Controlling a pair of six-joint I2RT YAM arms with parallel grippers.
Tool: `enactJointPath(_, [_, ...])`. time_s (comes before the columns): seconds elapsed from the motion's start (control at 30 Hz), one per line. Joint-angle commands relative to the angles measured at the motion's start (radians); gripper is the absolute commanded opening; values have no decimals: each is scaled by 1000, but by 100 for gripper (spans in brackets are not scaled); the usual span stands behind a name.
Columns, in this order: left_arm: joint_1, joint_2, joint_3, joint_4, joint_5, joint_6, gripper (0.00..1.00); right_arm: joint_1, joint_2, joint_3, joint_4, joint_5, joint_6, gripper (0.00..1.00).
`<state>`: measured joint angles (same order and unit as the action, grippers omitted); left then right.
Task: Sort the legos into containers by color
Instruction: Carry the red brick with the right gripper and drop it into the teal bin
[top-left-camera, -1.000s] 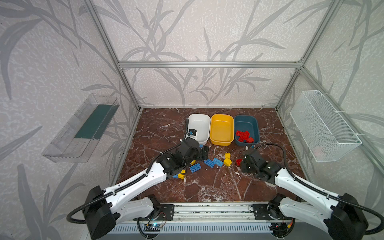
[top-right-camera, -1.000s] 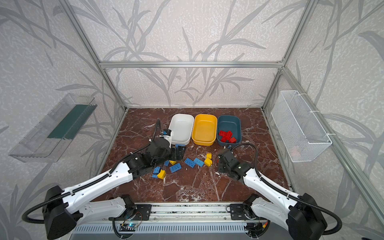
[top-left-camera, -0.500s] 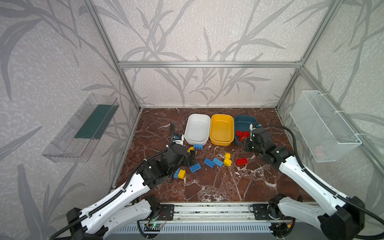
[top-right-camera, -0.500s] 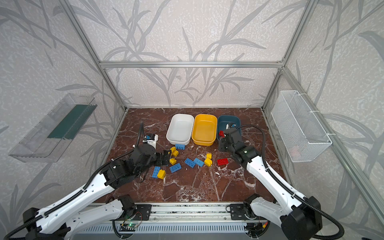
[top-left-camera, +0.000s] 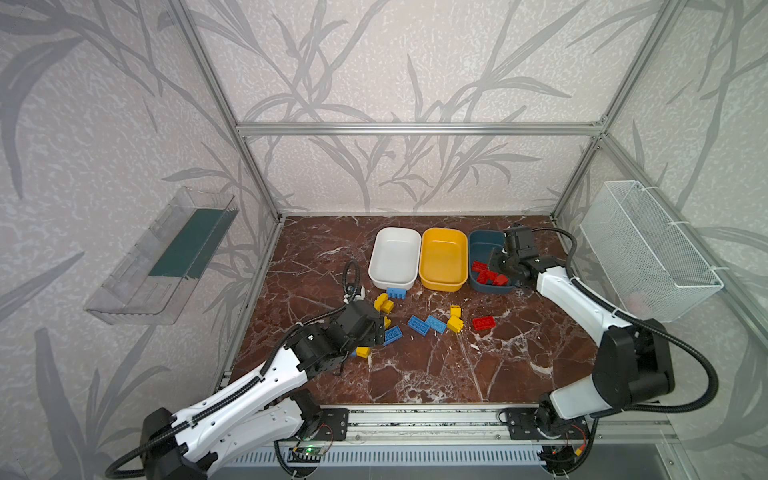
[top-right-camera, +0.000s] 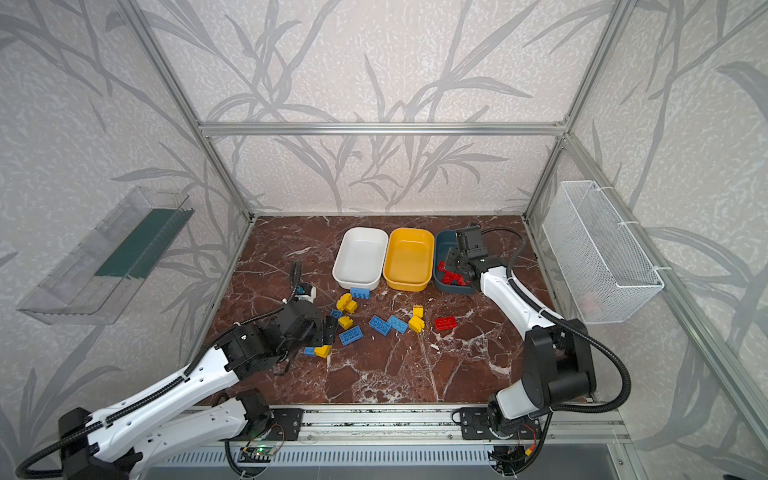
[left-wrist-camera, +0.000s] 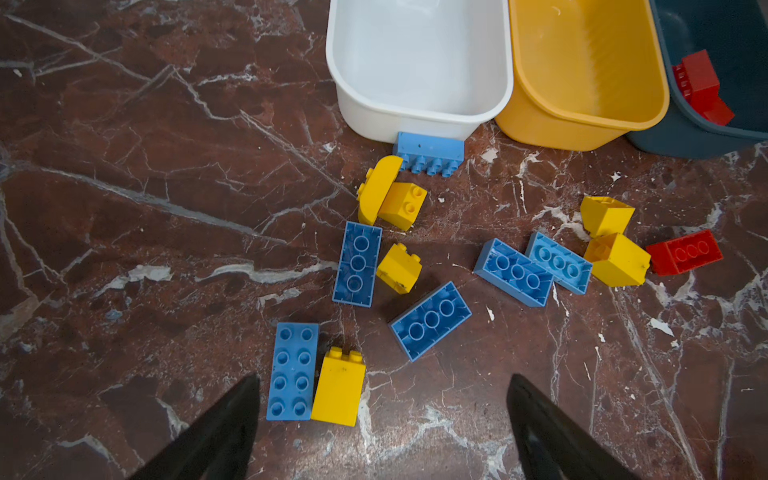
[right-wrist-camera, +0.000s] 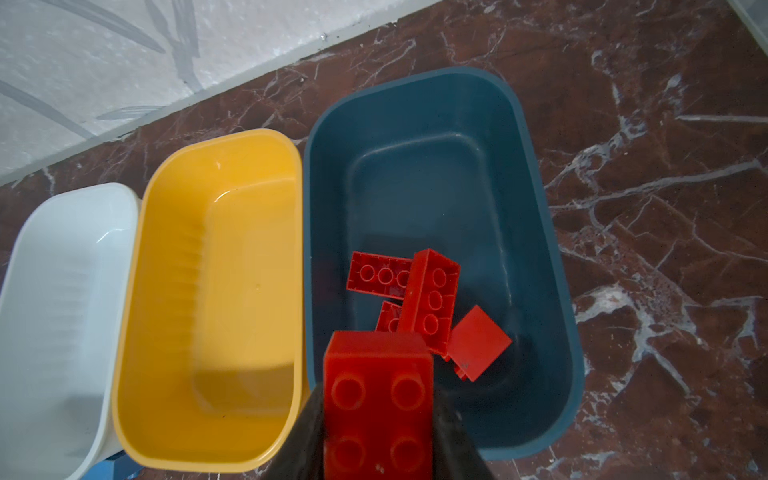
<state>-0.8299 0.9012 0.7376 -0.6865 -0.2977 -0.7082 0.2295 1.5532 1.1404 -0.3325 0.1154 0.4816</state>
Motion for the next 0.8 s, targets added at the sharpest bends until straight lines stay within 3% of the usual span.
enactJointPath(0.0, [6,-2,-11,-17,-11,-37,92,-13,57,64,20,-21,-11,18])
enactJointPath(0.13, [6,-5,8,-29,-16,-22,92,-19,109,97,17,-37,-8,27])
enactJointPath(0.37, [8,-17,50,-62,-17,4,92,-21,142,142,-25,-30,0,62])
enactJointPath(0.5, [8,-23,76,-86,-26,47,92,-21,117,128,-42,-29,-6,67])
enactJointPath(0.77, [9,46,178,-152,60,118,91,2,-18,14,-42,-117,-96,84])
